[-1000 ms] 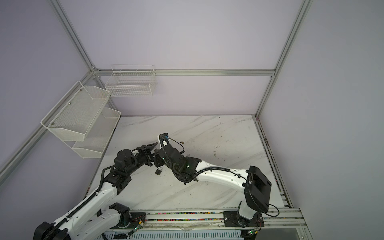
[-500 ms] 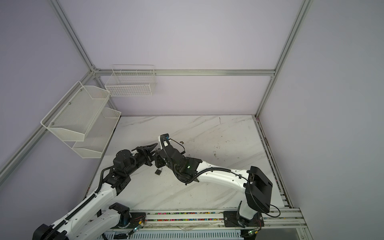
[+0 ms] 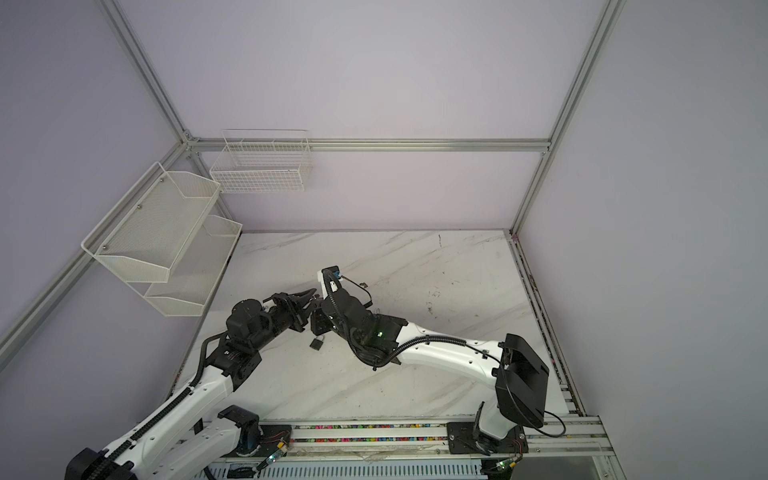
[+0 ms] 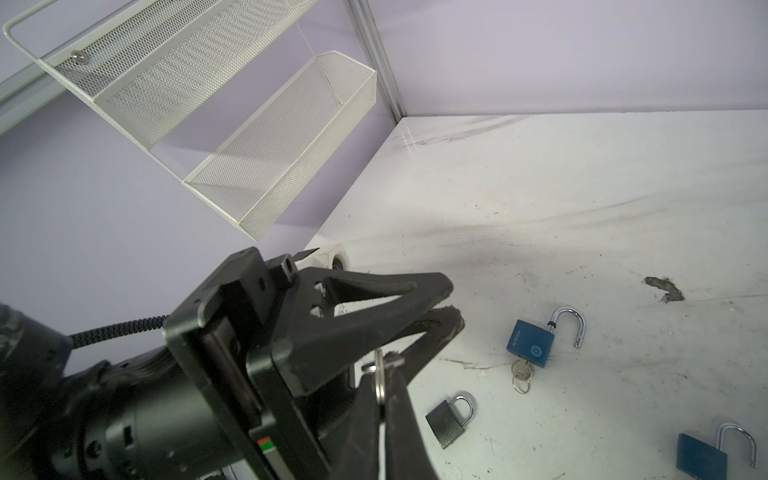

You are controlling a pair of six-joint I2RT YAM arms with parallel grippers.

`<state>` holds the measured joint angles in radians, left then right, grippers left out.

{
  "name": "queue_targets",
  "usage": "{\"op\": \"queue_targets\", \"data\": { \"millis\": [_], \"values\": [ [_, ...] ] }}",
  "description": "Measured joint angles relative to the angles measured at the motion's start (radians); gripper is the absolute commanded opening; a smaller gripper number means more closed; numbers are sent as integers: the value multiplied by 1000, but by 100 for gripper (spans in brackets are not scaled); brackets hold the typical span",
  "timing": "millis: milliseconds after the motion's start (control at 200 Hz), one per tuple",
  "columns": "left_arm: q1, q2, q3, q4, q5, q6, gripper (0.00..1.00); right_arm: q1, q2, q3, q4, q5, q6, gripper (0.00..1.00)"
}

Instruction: Unlock with the key

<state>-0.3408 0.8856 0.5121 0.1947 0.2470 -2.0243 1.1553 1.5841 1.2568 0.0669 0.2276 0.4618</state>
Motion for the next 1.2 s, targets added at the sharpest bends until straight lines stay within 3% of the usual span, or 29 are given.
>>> {"op": "queue_targets", "data": {
  "millis": [405,590,730,800,980,1200],
  "values": [
    [0,0,0,3,-8,4,0,0,-3,-18,3,-15,-3,0],
    [-1,-3,0,0,-14,31,0,0,-11,-27,3,-15,-3,0],
    [-4,-6,1,1,-16,80,0,0,-27,-38,0,-16,-2,20],
    [-4,-5,2,-4,-32,123,0,-1,-50,-48,0,-21,9,33],
    [-4,23,4,27,-76,301,0,-39,-162,-83,5,-89,65,46],
    [-4,108,129,75,-37,673,0,-196,-264,-113,37,-335,155,48]
  ]
}}
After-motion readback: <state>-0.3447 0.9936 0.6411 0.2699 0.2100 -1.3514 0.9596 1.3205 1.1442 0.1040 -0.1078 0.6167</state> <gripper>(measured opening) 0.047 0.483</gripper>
